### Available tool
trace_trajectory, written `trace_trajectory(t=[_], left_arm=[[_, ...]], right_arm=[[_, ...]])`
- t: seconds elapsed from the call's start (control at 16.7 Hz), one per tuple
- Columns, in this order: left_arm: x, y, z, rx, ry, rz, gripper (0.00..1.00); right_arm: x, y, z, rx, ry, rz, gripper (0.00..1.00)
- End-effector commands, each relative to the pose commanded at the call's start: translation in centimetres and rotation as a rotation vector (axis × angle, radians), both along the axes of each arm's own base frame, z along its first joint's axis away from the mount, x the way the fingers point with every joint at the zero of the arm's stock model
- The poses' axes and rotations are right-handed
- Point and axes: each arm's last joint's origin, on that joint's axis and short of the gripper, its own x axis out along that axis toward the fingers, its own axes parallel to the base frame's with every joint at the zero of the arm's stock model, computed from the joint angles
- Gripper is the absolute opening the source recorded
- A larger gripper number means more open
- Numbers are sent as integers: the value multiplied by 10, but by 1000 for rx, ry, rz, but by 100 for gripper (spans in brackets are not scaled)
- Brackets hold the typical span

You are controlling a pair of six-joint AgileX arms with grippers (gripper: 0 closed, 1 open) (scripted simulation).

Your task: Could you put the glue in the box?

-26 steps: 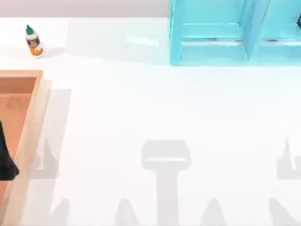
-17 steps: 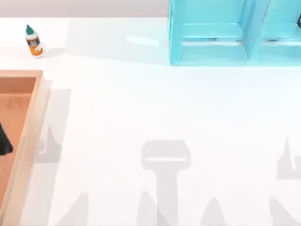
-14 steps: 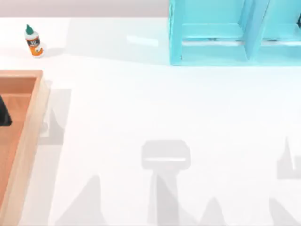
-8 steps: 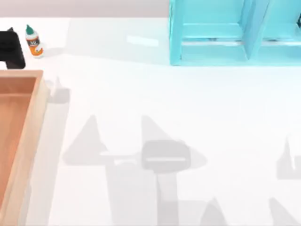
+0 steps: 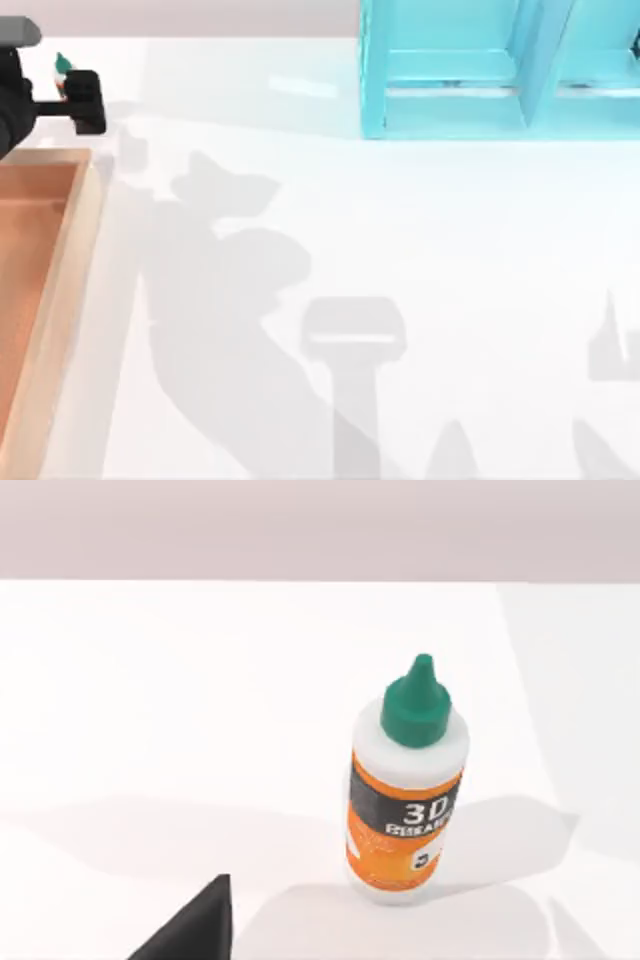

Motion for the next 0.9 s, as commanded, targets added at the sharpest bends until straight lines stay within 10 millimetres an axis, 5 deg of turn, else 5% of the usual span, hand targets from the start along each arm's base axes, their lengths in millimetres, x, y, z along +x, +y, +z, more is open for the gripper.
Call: trace_trajectory(t=[0.3, 0.9], left_arm=[[20, 4, -42, -3, 60, 3, 100], [36, -2, -38, -3, 52, 1, 100]], right_arm=[[0, 0, 0, 0, 0, 0, 100], [0, 0, 0, 0, 0, 0, 100]])
